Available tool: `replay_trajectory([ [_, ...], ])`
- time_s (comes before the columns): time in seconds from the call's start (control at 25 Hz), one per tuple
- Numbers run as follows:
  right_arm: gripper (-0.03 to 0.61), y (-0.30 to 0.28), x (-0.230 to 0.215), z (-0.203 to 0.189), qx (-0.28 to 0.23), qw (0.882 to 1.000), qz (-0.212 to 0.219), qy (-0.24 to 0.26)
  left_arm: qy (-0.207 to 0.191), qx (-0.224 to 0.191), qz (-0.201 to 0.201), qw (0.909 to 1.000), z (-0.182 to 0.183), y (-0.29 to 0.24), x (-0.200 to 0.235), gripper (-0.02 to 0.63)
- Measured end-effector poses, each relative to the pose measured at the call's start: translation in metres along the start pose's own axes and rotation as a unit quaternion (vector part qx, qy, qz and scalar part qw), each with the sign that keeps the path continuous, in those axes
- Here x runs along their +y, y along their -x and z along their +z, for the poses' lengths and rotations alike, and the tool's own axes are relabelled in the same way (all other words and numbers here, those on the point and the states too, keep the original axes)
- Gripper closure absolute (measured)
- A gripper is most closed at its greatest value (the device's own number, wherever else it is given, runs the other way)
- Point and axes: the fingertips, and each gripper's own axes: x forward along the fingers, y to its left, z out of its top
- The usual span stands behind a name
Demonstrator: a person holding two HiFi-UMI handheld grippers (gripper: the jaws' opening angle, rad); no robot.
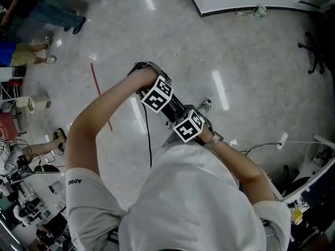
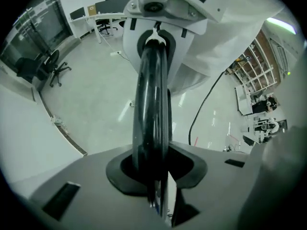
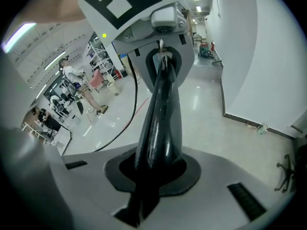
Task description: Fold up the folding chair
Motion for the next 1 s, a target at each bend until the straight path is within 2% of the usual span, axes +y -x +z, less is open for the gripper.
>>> replay_trajectory([
  [0.2,0.525,-0.002,-0.026,-0.003,0.000,0.999,0.025,-0.040,-0.008,0.008,-0.017,0.9998,-0.001,-0.008,0.025,0.526],
  [0.36,0.525,0.003,-0.044,-0.006,0.000,0.998,0.039,-0.053,-0.004,0.008,-0.036,0.9993,0.002,-0.007,0.040,0.538],
  [0.56,0.525,0.012,-0.073,-0.003,0.005,0.999,0.047,-0.026,0.041,-0.001,-0.062,0.9972,0.001,-0.001,0.056,0.554],
  [0.72,0.528,0.017,-0.093,0.002,0.012,0.999,0.049,-0.001,0.067,-0.007,-0.059,0.9960,-0.002,0.004,0.072,0.555],
  [1.0,0.528,0.025,-0.116,0.007,0.018,0.998,0.055,0.020,0.090,-0.012,-0.053,0.9945,-0.005,0.012,0.091,0.555],
])
